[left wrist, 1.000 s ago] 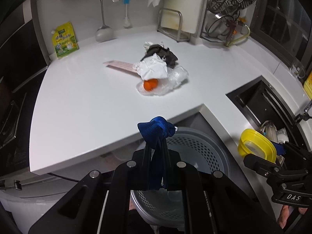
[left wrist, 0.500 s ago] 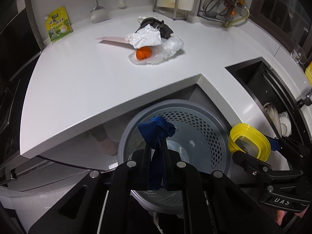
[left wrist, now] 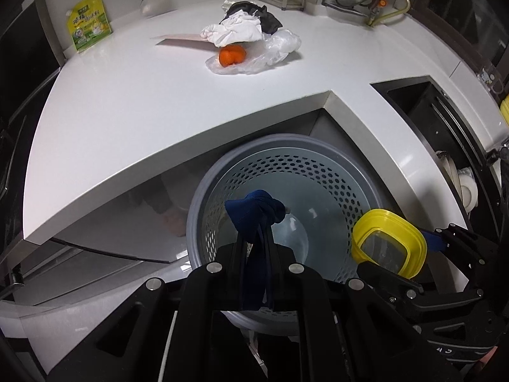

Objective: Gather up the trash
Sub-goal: 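Open the right tool and left tool to drop lid and ribbon into bin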

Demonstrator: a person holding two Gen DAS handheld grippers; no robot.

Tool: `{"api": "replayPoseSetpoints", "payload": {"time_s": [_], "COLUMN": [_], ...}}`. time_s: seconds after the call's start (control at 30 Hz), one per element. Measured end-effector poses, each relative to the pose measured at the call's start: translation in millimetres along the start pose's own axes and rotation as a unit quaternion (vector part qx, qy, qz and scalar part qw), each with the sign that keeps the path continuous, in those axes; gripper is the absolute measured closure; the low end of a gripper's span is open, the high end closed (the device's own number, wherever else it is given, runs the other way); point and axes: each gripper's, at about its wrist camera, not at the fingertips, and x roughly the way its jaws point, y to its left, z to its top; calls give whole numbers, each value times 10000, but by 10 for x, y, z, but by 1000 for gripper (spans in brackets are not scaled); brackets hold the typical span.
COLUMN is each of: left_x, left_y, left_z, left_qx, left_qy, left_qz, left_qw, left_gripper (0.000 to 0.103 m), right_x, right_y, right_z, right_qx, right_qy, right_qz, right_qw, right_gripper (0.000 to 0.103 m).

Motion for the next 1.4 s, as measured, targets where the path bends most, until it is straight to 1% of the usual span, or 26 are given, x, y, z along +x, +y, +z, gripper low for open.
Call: {"api": "replayPoseSetpoints", "payload": {"time_s": [0.13,0.17,0.2,0.27,0.33,0.43,0.6,0.8,1.23,1.4], "left_x": [-21,-34,-43,-71,-102,-113,-119,-116,-169,-209], "left_y": [48,57,69,94,117,138,156,160,156,164], "left_z": [-2,-3,0,1,4,15,11,17,83,112], "left_qx": [-114,-134,-143,-178,-216,-245,-272,-277,-253,-238], "left_qy": [-25,-50,-62,-115,-178,-188,-185,-188,-253,-318], "left_qz": [-46,-30,-17,-8,2,32,38,49,69,85], "left_qw": [9999,9999,9999,9998,9996,9995,9995,9994,9993,9992], "left_gripper": [88,84,80,61,55,55,53,52,51,48], "right_x": [-17,-21,-29,-39,-42,-56,-119,-152,-219,-241], "right_y": [36,44,51,67,76,68,-31,-110,-102,-95], "right_z": [7,9,9,8,5,8,38,19,41,80], "right_qx": [-55,-72,-90,-116,-136,-132,56,174,152,127], "right_qy": [-15,-16,-32,-54,-49,-82,-196,-228,-344,-384], "right_qz": [34,33,34,50,48,-10,-25,-87,-93,-95], "right_qw": [10000,10000,9999,9999,9999,9999,9998,9996,9993,9991], "right_gripper": [33,27,25,23,23,23,23,23,23,23]}}
